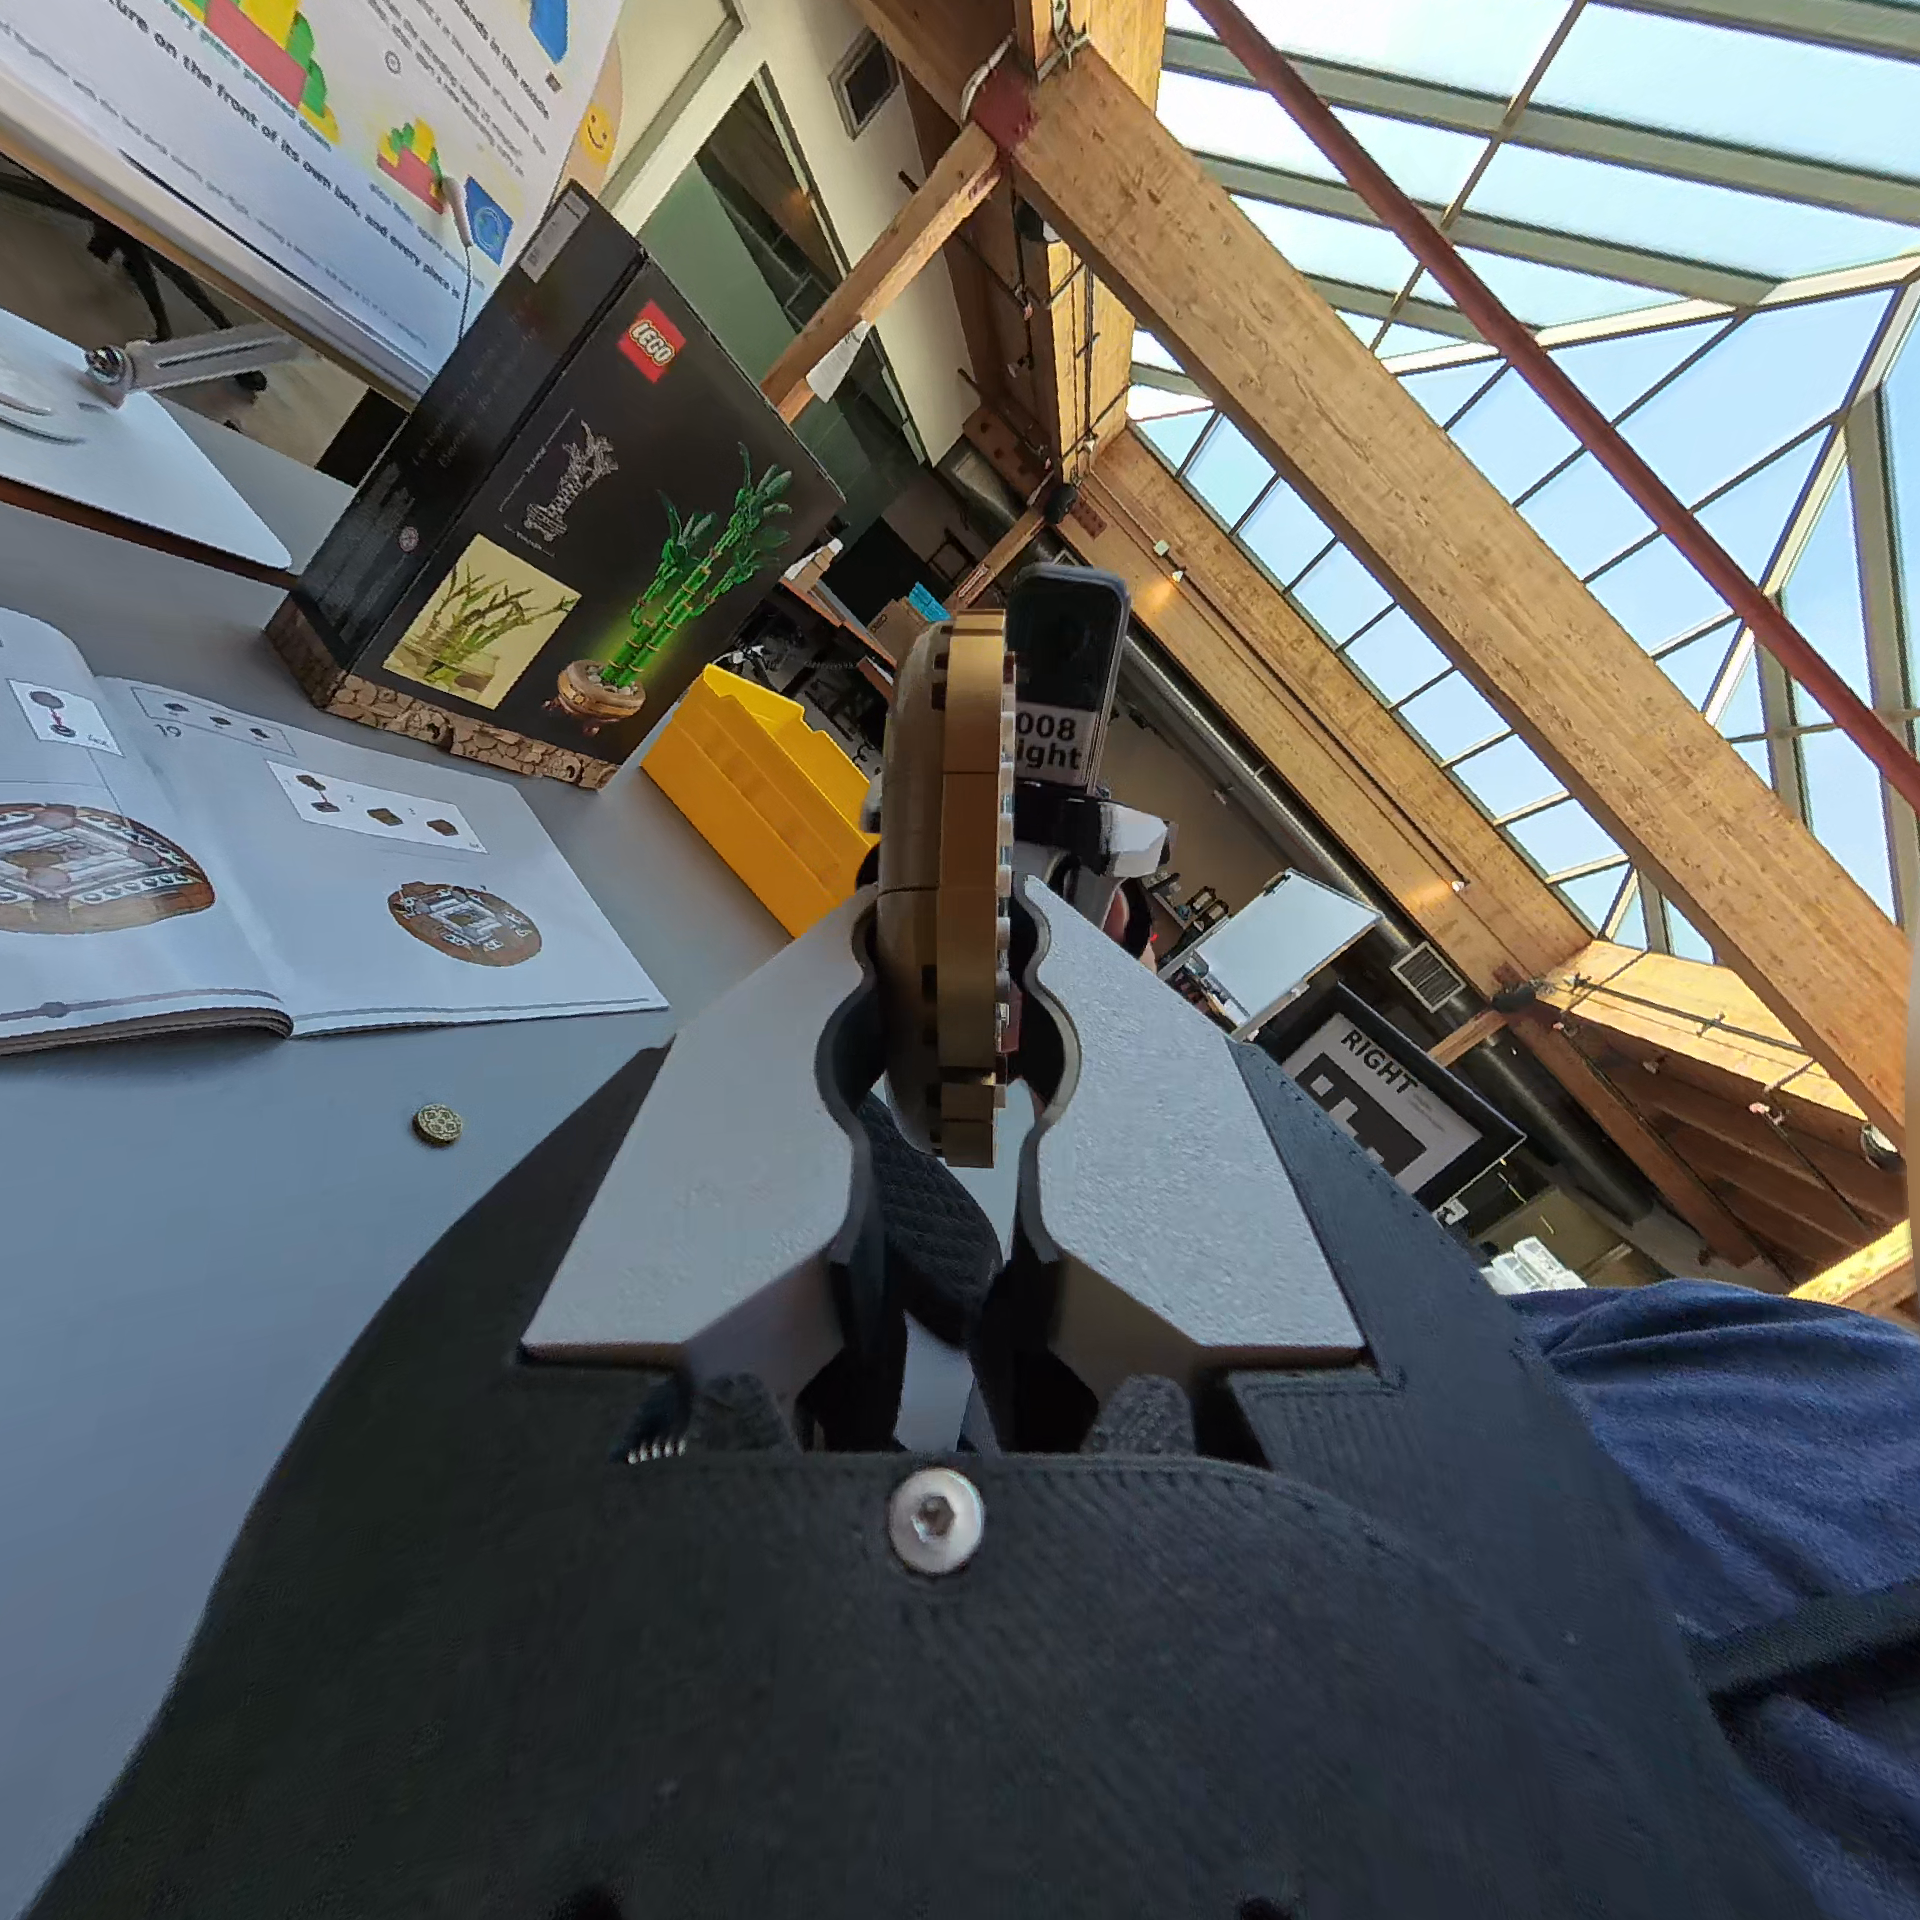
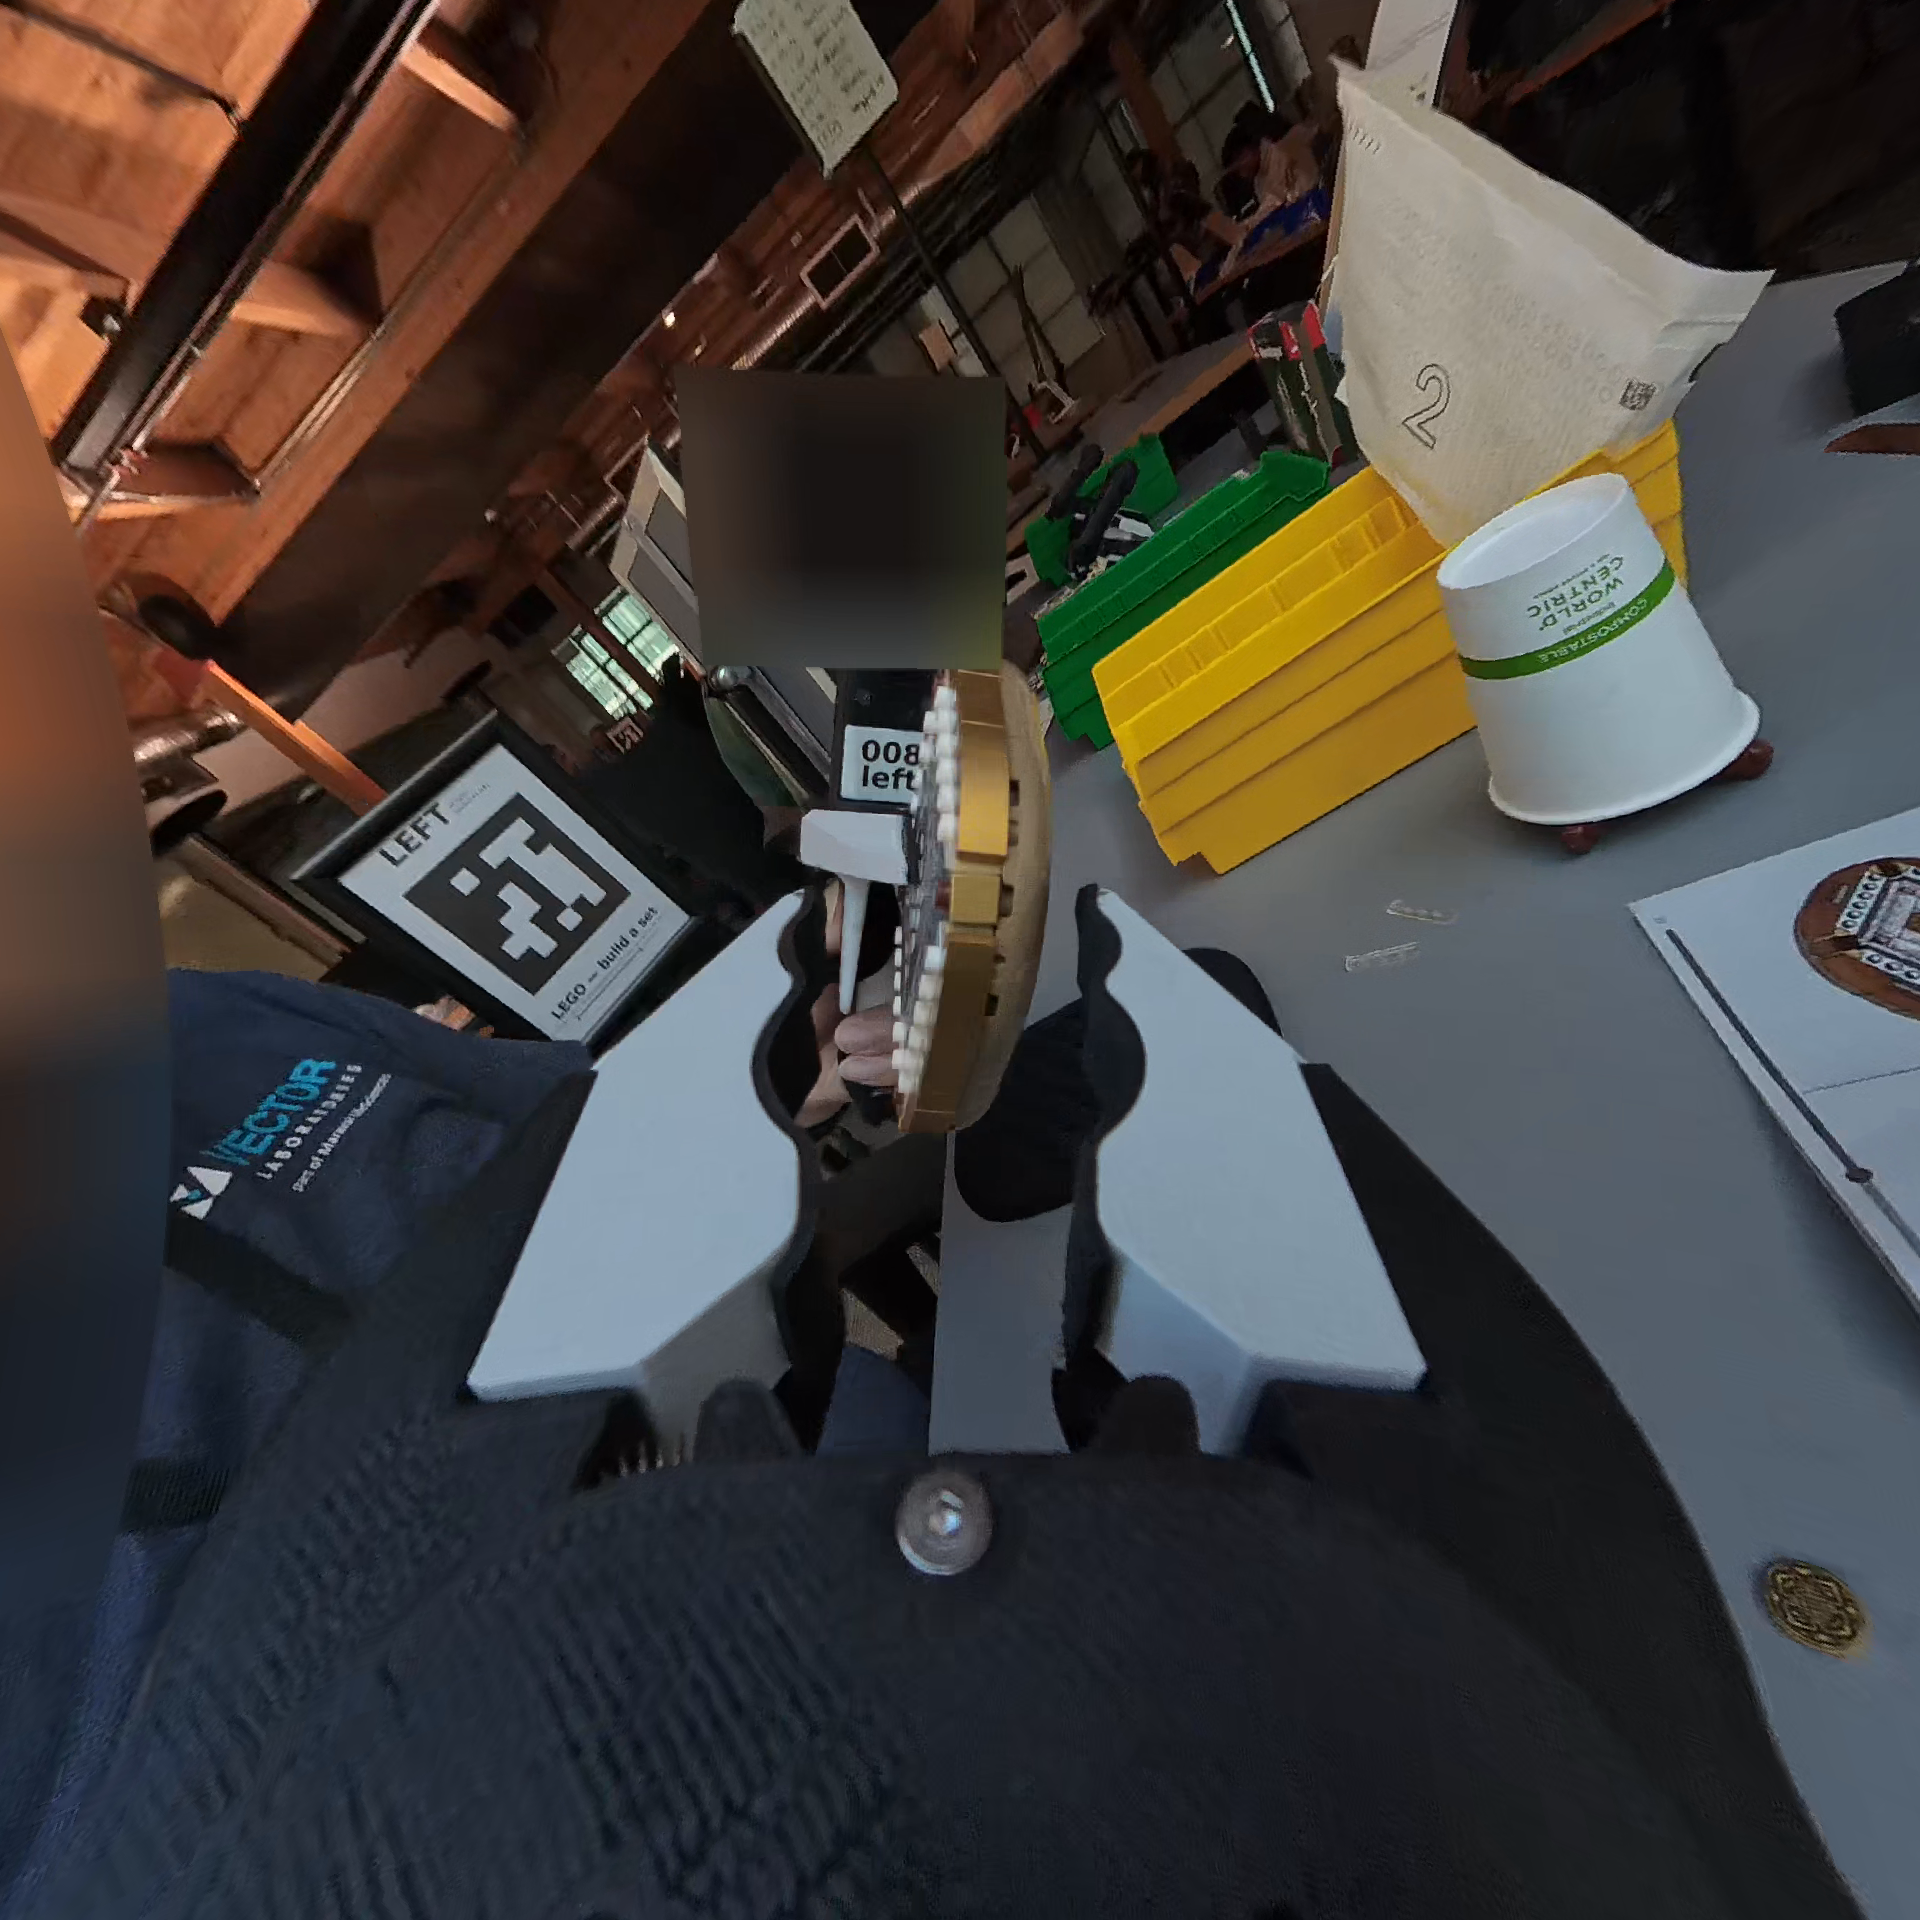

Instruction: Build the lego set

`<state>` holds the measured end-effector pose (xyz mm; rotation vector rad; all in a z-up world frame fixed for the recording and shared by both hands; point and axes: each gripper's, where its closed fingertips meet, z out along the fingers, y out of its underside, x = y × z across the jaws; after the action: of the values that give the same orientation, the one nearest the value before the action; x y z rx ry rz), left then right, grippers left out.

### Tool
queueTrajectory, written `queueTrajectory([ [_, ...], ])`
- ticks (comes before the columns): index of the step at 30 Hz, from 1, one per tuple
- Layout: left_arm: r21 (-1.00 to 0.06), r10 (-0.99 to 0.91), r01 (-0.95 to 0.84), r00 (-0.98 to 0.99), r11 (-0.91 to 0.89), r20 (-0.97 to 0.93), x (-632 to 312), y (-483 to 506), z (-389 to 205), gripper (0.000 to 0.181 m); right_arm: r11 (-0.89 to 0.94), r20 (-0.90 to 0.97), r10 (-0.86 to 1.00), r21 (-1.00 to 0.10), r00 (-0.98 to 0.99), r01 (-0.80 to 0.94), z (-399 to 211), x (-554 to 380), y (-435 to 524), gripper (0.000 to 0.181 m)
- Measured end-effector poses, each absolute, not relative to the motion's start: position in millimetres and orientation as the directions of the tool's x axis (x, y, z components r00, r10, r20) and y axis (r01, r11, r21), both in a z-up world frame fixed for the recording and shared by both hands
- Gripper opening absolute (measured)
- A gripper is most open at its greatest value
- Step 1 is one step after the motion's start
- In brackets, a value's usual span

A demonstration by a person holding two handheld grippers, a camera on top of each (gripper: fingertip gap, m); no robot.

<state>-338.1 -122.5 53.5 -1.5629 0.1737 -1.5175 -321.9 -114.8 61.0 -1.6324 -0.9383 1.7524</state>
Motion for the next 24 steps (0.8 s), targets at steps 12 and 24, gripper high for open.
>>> queueTrajectory([
  [12,-0.688,-0.662,0.364,0.215,-0.628,0.718,-326,-131,42,0.018,-0.623,-0.666,0.733,-0.739,-0.141,0.256,46,-327,-124,0.02],
  [24,-0.674,-0.66,0.374,0.189,-0.637,0.728,-327,-130,46,0.018,-0.569,-0.632,0.762,-0.758,-0.142,0.319,46,-334,-130,0.027],
])
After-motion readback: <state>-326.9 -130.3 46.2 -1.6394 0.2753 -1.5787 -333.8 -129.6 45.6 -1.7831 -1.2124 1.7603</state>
